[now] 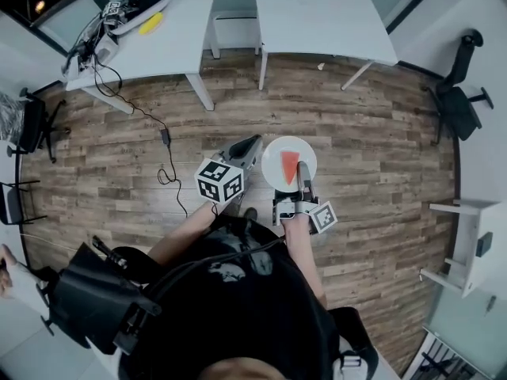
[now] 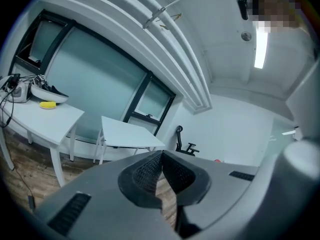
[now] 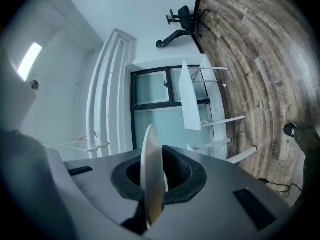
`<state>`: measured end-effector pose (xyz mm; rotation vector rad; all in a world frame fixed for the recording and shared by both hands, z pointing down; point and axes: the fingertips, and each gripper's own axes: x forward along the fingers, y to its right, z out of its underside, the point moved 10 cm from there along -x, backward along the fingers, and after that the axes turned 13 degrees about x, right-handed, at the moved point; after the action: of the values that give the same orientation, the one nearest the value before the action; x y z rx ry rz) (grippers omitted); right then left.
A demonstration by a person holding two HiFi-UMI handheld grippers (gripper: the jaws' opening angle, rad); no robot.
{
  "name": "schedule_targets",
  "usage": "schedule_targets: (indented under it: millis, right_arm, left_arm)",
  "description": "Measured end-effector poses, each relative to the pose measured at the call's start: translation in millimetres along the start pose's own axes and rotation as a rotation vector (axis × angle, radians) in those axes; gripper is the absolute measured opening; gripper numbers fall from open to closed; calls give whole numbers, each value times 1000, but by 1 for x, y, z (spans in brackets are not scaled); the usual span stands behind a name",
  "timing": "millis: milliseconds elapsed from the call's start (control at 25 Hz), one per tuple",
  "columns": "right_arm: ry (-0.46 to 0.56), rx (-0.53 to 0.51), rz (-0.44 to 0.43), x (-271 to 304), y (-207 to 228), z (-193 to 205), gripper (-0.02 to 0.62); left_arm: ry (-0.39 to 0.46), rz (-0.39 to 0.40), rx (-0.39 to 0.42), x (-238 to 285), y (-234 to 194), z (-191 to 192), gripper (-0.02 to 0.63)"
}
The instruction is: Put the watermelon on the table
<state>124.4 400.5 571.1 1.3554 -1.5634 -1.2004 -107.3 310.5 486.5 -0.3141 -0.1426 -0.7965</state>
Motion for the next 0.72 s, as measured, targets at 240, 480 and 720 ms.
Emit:
schedule_targets:
  millis: [240,480,720]
  right_arm:
    - [-10,-40,-5,122,-10,-18,25]
    - [-8,-76,-51,227,-26,-32,25]
    - [-5,-79,-24,309,-31,-77,25]
  left_arm:
    - [24,34,36,69,-78,-48,5]
    - [10,96,47,139,-149,-86,5]
    - [-26,91,46,234,-189,-99,5]
